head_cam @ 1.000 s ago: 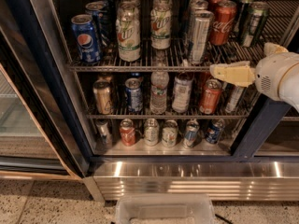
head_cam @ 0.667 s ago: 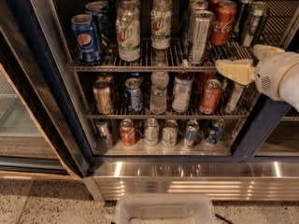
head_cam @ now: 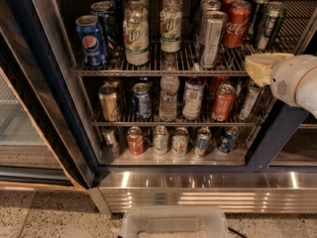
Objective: Pick green can from top shelf of fridge
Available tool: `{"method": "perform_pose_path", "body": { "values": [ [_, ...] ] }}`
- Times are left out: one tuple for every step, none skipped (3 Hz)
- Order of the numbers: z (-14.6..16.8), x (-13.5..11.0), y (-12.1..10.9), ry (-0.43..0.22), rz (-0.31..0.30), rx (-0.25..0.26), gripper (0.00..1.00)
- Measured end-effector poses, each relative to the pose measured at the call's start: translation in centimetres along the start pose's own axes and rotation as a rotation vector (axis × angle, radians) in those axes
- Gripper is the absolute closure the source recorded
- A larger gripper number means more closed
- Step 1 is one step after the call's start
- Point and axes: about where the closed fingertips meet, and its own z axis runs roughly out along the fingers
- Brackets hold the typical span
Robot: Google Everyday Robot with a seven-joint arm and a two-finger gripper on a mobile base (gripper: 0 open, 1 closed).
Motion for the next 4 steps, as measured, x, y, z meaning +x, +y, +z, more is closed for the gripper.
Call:
{"method": "perform_pose_path", "body": {
  "values": [
    [0.0,0.0,0.0,0.0,0.0,0.0,0.43],
    [0.0,0.0,0.0,0.0,0.0,0.0,0.31],
    [0.0,-0.01,0.0,0.0,0.0,0.0,0.48],
    [0.0,-0.01,0.01,0.0,0.0,0.0,0.48]
  ]
}}
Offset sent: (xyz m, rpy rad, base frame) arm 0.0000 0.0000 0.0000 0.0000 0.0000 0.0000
